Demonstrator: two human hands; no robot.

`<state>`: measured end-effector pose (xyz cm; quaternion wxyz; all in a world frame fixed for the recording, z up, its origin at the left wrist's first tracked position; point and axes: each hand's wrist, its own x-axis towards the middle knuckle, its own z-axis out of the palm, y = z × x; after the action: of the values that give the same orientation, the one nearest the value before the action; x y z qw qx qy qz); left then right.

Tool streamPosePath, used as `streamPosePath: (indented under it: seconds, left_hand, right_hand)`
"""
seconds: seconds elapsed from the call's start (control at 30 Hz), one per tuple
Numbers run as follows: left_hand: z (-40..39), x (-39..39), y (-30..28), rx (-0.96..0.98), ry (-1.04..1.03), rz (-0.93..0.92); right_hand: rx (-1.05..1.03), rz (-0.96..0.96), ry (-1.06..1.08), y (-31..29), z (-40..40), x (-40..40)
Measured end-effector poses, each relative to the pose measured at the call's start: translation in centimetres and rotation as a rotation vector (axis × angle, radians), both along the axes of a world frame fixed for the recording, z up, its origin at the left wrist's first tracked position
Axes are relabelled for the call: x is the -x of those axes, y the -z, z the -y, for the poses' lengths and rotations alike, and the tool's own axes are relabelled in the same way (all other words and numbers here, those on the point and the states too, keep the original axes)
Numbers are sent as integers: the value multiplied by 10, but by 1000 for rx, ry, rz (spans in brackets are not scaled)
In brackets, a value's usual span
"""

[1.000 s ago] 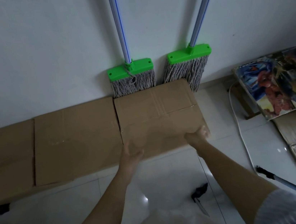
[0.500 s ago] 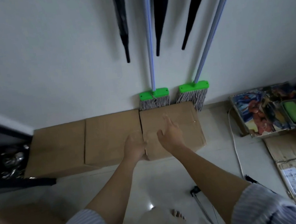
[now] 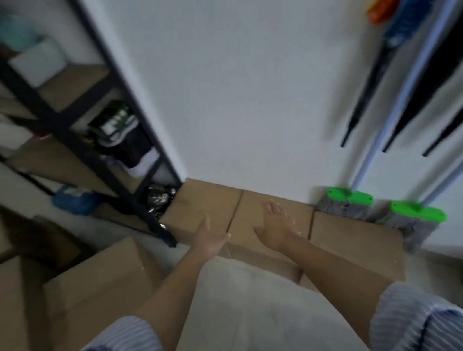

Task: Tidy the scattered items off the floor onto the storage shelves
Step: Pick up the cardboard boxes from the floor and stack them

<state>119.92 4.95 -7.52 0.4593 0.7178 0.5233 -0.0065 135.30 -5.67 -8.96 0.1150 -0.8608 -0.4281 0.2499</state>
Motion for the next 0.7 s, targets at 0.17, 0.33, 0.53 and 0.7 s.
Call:
streamPosePath:
  seconds: [0.17, 0.33, 0.53, 0.7]
  left_hand:
    - [-37, 121, -23, -40, -279, 66]
    - [-64, 250, -28, -29, -471, 25]
    - [-91, 385, -30, -63, -613, 58]
    - [-114, 467, -27, -35, -744, 64]
  right_hand:
    - [-26, -17, -205, -17, -70, 90]
    - [-27, -142, -353, -14, -125, 193]
    - [-54, -193, -429, -15, -185, 321]
    - [-26, -328, -398, -5, -227, 420]
